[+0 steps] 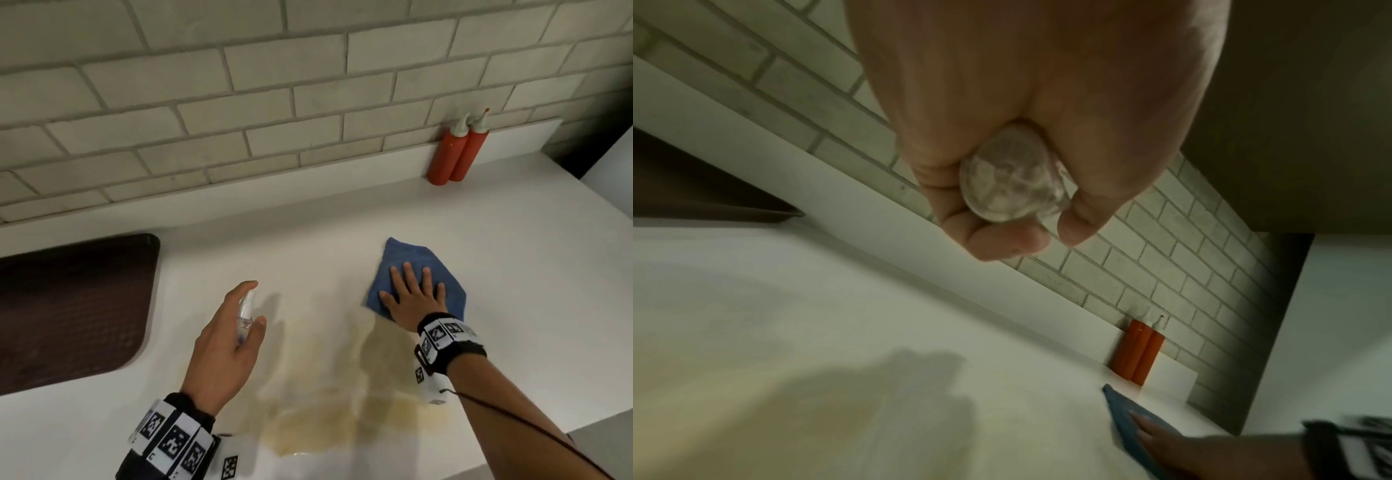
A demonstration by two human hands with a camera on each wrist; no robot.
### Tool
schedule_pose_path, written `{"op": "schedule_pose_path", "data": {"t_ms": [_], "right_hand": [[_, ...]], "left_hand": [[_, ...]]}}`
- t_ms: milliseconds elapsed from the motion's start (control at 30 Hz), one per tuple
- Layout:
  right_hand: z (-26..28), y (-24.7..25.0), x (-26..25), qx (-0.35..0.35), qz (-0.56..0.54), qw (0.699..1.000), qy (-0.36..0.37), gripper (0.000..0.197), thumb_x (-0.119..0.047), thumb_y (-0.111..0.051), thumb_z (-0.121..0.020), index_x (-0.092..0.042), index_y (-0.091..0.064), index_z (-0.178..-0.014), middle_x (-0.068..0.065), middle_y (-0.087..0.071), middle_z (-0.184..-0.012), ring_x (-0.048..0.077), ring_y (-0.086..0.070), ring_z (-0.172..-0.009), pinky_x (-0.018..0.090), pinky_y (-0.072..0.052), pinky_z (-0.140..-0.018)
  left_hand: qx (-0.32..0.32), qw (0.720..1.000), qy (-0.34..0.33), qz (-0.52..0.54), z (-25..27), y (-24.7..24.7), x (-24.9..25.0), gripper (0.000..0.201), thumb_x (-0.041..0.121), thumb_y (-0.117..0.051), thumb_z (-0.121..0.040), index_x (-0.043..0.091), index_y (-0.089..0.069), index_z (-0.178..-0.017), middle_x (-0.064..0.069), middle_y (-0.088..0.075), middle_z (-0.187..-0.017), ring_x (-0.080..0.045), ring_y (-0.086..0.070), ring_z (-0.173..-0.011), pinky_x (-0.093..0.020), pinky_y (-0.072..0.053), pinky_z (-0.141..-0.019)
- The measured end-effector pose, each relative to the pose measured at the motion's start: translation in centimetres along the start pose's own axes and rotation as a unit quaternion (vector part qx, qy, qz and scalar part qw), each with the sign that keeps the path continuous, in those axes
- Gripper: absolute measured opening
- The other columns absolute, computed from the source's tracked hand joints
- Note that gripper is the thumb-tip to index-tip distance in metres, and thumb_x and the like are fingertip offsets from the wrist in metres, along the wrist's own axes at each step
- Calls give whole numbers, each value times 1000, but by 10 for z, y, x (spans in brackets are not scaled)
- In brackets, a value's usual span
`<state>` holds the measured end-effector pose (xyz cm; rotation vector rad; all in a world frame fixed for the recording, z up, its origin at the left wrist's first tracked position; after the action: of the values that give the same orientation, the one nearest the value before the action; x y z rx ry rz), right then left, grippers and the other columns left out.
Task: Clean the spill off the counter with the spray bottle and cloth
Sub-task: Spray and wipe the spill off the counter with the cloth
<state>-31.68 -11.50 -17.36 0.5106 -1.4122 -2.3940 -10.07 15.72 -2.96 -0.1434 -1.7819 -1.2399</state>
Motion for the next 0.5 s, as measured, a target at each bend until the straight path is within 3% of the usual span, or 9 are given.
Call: {"op": "schedule_pose_path", "data": {"t_ms": [67, 167, 300, 333, 400, 467, 500], "right_hand": [[-11, 2, -14, -17, 1, 1000, -4, 69, -63, -15, -95, -34, 14, -150, -3, 24, -159, 36, 24, -142, 63, 6, -113], [6, -11, -41, -3, 25, 999, 45, 69, -63, -13, -94, -33, 15, -150, -2, 23, -159, 36, 23, -142, 62, 7, -113], [69, -42, -45, 7, 50, 992, 113, 81, -69, 19, -80, -30, 12, -151, -1, 20, -158, 35, 15, -145, 62, 2, -114], [86, -50, -40, 12, 61, 991, 118, 81, -67, 18, -83, -28, 3, -153, 2, 9, -160, 37, 5, -146, 63, -4, -114], [115, -67, -26, 23, 57, 990, 123, 71, -62, -1, -94, -25, -20, -152, 5, -20, -159, 38, -18, -144, 61, -16, -110], [126, -72, -1, 21, 44, 993, 108, 68, -62, -8, -96, -27, -23, -151, 3, -25, -157, 34, -20, -143, 57, -14, -108], [125, -66, 13, 32, 44, 994, 97, 70, -65, -4, -94, -29, -16, -152, 2, -19, -159, 33, -15, -145, 56, -11, -110]], "left_hand": [[3, 1000, 7, -2, 3, 1, -2, 48, 29, -58, -96, 46, -39, -136, 5, -53, -93, -11, -54, -60, -24, -39, -59], [6, 1000, 12, -3, 7, -1, -3, 47, 29, -57, -96, 46, -39, -136, 7, -55, -92, -9, -54, -60, -24, -39, -58], [-5, 1000, 16, -3, 8, -15, 3, 47, 32, -56, -96, 48, -38, -137, 10, -55, -83, -10, -53, -58, -24, -38, -58], [-11, 1000, 13, -1, 8, -20, 7, 47, 33, -55, -97, 48, -38, -137, 11, -55, -84, -9, -53, -59, -25, -40, -61], [-26, 1000, 3, 2, 9, -31, 15, 48, 33, -55, -97, 48, -38, -138, 11, -55, -86, -8, -52, -63, -28, -40, -66], [-41, 999, -13, -1, 10, -42, 27, 48, 33, -56, -97, 49, -38, -138, 7, -58, -96, -10, -51, -69, -29, -41, -71], [-49, 999, -19, -2, 11, -48, 33, 48, 33, -56, -97, 50, -38, -138, 4, -62, -103, -11, -51, -73, -28, -41, -73]]}}
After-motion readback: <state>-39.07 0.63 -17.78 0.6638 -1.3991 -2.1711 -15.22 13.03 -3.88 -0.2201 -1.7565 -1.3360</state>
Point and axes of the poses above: each hand's wrist, its own z-axis away from the middle knuckle, its own y-axis out of the back of the hand, x = y × z, the point moved 9 cm from there along -z, towards the middle knuckle
